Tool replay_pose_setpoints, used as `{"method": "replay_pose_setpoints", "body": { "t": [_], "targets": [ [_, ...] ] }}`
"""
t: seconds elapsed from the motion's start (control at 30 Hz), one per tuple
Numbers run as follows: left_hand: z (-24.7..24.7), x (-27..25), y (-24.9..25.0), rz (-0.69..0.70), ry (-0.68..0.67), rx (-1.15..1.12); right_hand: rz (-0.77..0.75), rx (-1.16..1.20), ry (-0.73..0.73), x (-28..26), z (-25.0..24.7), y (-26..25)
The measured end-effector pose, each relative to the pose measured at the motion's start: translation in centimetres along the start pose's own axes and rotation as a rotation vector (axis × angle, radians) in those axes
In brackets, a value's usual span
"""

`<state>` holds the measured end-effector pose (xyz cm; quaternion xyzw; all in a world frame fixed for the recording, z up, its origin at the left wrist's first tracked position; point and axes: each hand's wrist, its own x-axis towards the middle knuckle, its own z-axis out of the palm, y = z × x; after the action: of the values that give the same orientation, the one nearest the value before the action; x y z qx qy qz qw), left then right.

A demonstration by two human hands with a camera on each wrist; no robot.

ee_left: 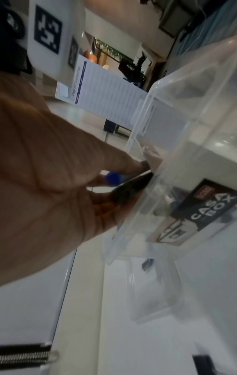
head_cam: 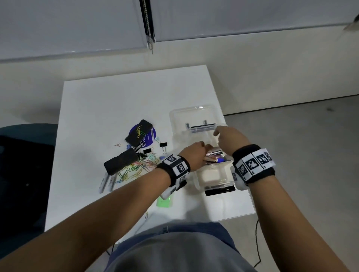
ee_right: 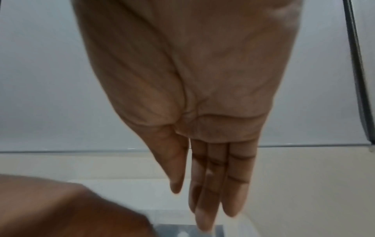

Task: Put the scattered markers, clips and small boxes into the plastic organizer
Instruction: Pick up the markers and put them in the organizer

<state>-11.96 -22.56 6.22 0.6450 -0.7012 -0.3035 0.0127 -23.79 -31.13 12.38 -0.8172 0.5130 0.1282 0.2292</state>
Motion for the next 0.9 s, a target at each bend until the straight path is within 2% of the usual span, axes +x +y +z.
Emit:
{"method": "replay_pose_setpoints", "body": {
  "t": [0.1, 0.2, 0.27, 0.47, 0.57, 0.63, 0.77, 0.9],
  "targets": [
    [0.2, -1.6, -1.8, 0.004, 0.222, -0.048, -0.091, 0.057, 0.043, 0.1, 1.0, -2.6],
    [0.8, -4.3, -6.4, -0.133, 0.391, -0.197, -0.196, 0.119, 0.12, 0.1, 3.6, -5.4],
    [1.7, -6.4, -10.4, -0.257, 0.436, -0.227, -0.271, 0.146, 0.132, 0.3, 5.9, -7.5],
    [4.6, -14.3, -19.0, -0.696, 0.535, -0.144, -0.473, 0.062, -0.088, 2.7, 12.4, -14.5],
    [5.8, -17.5, -21.2, -0.93, 0.498, -0.155, -0.55, -0.031, -0.18, 4.6, 14.7, -17.3],
    [6.9, -18.8, -22.1, -1.022, 0.445, -0.214, -0.573, -0.081, -0.204, 5.8, 15.8, -18.9],
    [9.0, -19.9, -23.0, -1.085, 0.247, -0.251, -0.614, -0.178, -0.232, 7.8, 17.4, -21.4],
    [8.8, -19.3, -23.4, -1.091, 0.204, -0.318, -0.631, -0.322, -0.184, 8.6, 18.3, -22.6]
  ]
}}
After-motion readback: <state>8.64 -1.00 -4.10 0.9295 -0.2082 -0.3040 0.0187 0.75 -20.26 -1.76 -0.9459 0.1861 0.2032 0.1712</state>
